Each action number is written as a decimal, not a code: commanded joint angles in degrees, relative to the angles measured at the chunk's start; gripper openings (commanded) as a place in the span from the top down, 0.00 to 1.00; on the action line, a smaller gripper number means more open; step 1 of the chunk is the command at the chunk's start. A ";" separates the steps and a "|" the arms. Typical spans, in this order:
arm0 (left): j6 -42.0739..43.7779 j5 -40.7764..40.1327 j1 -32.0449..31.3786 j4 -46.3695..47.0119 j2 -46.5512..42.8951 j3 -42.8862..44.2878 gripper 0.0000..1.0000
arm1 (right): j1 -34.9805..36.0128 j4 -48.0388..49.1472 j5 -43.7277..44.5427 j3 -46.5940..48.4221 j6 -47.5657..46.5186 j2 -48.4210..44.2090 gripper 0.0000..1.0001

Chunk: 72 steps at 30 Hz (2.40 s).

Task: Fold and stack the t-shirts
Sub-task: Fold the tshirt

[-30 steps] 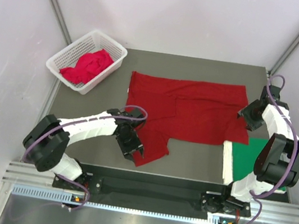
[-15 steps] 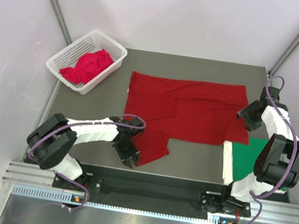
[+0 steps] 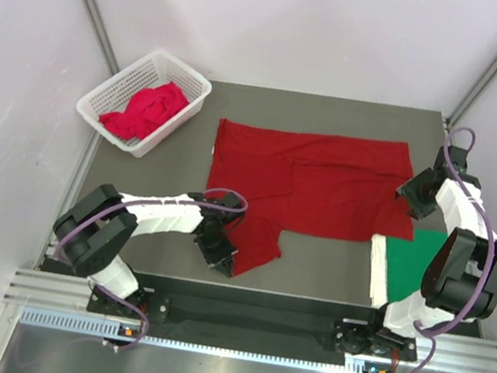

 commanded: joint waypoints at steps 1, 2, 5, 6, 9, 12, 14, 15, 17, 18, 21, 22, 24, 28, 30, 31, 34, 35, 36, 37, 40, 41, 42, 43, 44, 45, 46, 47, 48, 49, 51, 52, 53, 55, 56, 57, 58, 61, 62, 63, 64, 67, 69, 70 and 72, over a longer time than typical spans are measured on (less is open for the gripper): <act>1.09 -4.52 -0.41 -2.94 1.56 1.80 1.00 | -0.50 0.55 0.04 0.73 0.06 -2.87 0.50; 1.79 -5.05 -0.41 -3.74 1.47 3.46 1.00 | -0.58 0.03 -0.22 0.99 0.50 -2.61 0.50; 3.81 -7.33 0.03 -6.47 1.65 7.76 1.00 | -0.50 -1.46 -0.58 1.96 2.34 -2.52 0.51; 4.34 -7.95 0.29 -7.26 1.73 9.00 1.00 | -0.50 -2.25 -0.58 2.23 2.70 -2.43 0.51; 6.53 -10.06 1.52 -9.11 2.26 13.83 1.00 | -0.67 -5.51 0.12 3.63 3.14 -2.43 0.49; 8.73 -11.82 3.28 -10.08 2.79 17.79 1.00 | -1.81 -7.70 -0.49 3.81 3.32 -3.13 0.49; 10.14 -12.44 4.07 -10.43 3.14 20.07 1.00 | -2.17 -9.63 -0.58 4.51 3.05 -3.75 0.49; 10.49 -12.79 4.42 -11.04 3.58 20.69 1.00 | -2.25 -10.51 -0.58 4.95 2.70 -3.84 0.49; 11.54 -12.88 5.92 -11.13 3.49 22.10 1.00 | -2.52 -12.88 -0.58 6.09 2.09 -3.92 0.49; 11.99 -12.79 6.53 -10.96 3.32 22.54 1.00 | -2.69 -13.76 -0.58 6.27 2.00 -4.10 0.49; 14.01 -13.14 9.77 -10.08 2.71 23.95 1.00 | -3.48 -15.97 -0.58 5.14 2.26 -4.98 0.49; 14.45 -13.23 10.40 -9.73 2.53 24.30 1.00 | -3.57 -16.32 -0.67 4.78 2.44 -5.33 0.49; 15.59 -13.14 11.54 -8.68 2.00 24.57 1.00 | -3.57 -16.76 -1.97 3.03 3.05 -6.65 0.50; 18.31 -11.74 15.23 -5.86 2.17 24.92 1.00 | -3.66 -16.32 -1.72 -1.02 4.54 -8.58 0.51; 19.54 -10.86 16.20 -5.07 2.70 25.36 1.00 | -3.66 -15.88 -1.37 -3.03 5.16 -8.85 0.51; 20.16 -10.77 16.73 -5.07 2.96 26.14 1.00 | -3.75 -15.36 -1.11 -3.57 5.51 -9.02 0.52; 22.62 -11.21 17.35 -5.15 3.67 27.99 1.00 | -4.01 -13.78 -1.11 -4.80 7.44 -9.11 0.52; 23.76 -11.38 17.61 -5.15 3.76 28.52 1.00 | -4.10 -13.25 -1.11 -4.98 8.49 -8.68 0.52; 24.46 -11.73 17.61 -5.07 3.84 29.04 1.00 | -4.10 -13.07 -1.11 -4.98 8.50 -8.32 0.52; 25.60 -12.00 17.61 -5.24 3.93 30.18 1.00 | -4.19 -12.98 0.81 -4.89 9.46 -7.88 0.52; 26.93 -12.61 17.79 -5.42 4.28 32.12 1.00 | -4.45 -12.98 2.84 -4.37 10.96 -6.13 0.52; 27.63 -12.61 17.79 -5.33 4.28 32.39 1.00 | -4.54 -12.90 3.46 -4.19 11.14 -5.25 0.51; 27.90 -12.61 17.79 -5.24 4.37 32.65 1.00 | -4.63 -12.89 4.07 -3.84 11.66 -4.90 0.51; 28.07 -12.53 17.87 -5.33 4.55 33.00 1.00 | -5.06 -12.98 4.86 -3.84 11.84 -4.54 0.51; 28.42 -12.53 17.79 -5.33 4.72 33.18 1.00 | -5.24 -12.90 5.04 -3.75 12.02 -4.11 0.51; 28.51 -12.53 17.79 -5.42 4.81 33.27 1.00 | -5.42 -12.81 5.22 -3.75 12.45 -3.93 0.51; 28.69 -12.61 17.87 -5.51 4.99 33.44 1.00 | -5.68 -12.89 5.74 -3.84 12.72 -3.75 0.51; 28.78 -12.61 17.87 -5.42 4.99 33.44 1.00 | -5.86 -12.81 5.92 -3.92 12.98 -3.66 0.52; 28.86 -12.53 17.96 -5.51 5.07 33.53 1.00 | -5.95 -12.72 6.36 -4.36 13.51 -3.66 0.52; 28.95 -12.53 17.96 -5.51 5.16 33.71 1.00 | -6.29 -12.63 6.54 -4.62 13.69 -3.66 0.53; 29.13 -12.70 18.05 -5.51 5.42 33.88 1.00 | -6.56 -11.84 6.72 -5.50 14.12 -4.10 0.54; 29.22 -12.79 18.05 -5.59 5.43 34.06 1.00 | -6.91 -11.58 7.06 -5.77 14.21 -4.19 0.54; 29.30 -12.79 18.05 -5.59 5.43 34.06 1.00 | -6.91 -10.88 7.07 -6.12 14.30 -4.28 0.55; 29.39 -12.79 18.05 -5.59 5.43 34.23 1.00 | -7.18 -10.09 7.24 -6.91 14.39 -4.19 0.57; 29.39 -12.79 18.05 -5.77 5.51 34.32 1.00 | -7.18 -9.73 7.42 -7.09 14.56 -4.10 0.58; 29.48 -12.79 18.05 -5.77 5.60 34.41 1.00 | -7.26 -9.30 7.59 -7.52 14.57 -4.10 0.59; 29.48 -12.88 18.05 -5.94 5.69 34.67 1.00 | -7.44 -8.94 7.60 -7.70 14.65 -4.01 0.61; 29.65 -13.14 18.05 -6.12 5.95 35.29 1.00 | -7.70 -8.06 7.51 -7.97 14.65 -3.49 0.64; 29.66 -13.14 18.05 -6.21 6.13 35.46 1.00 | -7.79 -7.80 7.51 -7.88 14.65 -3.40 0.65; 29.74 -13.23 18.05 -6.38 6.04 35.64 1.00 | -7.88 -7.71 7.86 -7.97 14.74 -3.40 0.66; 29.66 -13.23 18.05 -6.65 6.13 35.73 1.00 | -8.05 -7.19 8.29 -7.53 14.74 -3.66 0.73; 29.74 -13.58 18.05 -6.65 6.04 35.82 1.00 | -8.14 -7.18 8.74 -7.27 14.39 -3.84 0.80; 29.92 -13.67 18.05 -6.65 6.04 36.08 1.00 | -8.23 -7.18 8.91 -6.83 13.95 -3.92 0.92; 30.09 -13.58 18.05 -6.65 6.13 36.17 1.00 | -8.23 -7.18 9.00 -6.74 13.69 -4.01 0.95; 30.53 -16.28 18.05 -7.35 6.31 37.22 1.00 | -8.23 -7.09 9.09 -6.47 13.42 -4.27 1.00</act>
